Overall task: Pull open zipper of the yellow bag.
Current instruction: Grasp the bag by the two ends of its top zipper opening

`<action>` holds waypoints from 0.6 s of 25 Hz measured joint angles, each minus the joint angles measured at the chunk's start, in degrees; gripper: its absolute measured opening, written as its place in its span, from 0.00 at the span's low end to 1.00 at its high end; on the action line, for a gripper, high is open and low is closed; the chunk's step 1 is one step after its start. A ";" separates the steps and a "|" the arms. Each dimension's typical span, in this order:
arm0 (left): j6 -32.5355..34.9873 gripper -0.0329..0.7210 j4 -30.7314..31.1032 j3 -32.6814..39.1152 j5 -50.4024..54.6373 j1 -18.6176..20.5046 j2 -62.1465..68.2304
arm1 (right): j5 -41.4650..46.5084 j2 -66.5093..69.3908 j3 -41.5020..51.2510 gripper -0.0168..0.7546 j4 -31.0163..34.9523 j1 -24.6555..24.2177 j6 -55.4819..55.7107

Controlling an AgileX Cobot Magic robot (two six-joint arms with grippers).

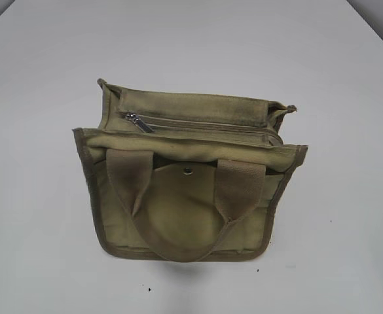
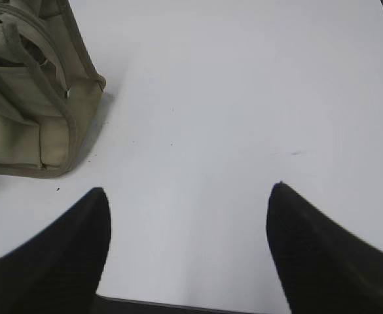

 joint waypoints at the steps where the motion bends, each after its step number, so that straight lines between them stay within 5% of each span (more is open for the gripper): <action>1: 0.00 0.46 0.00 0.00 0.00 0.00 0.00 | 0.00 0.00 0.00 0.77 0.00 0.00 0.00; 6: 0.00 0.44 -0.92 -0.07 -0.34 0.00 1.35 | 0.00 0.00 0.00 0.77 0.14 0.00 0.06; 15: 0.00 0.42 -15.88 -2.63 -18.23 0.00 15.25 | -12.97 19.06 -2.27 0.77 7.25 1.03 -4.25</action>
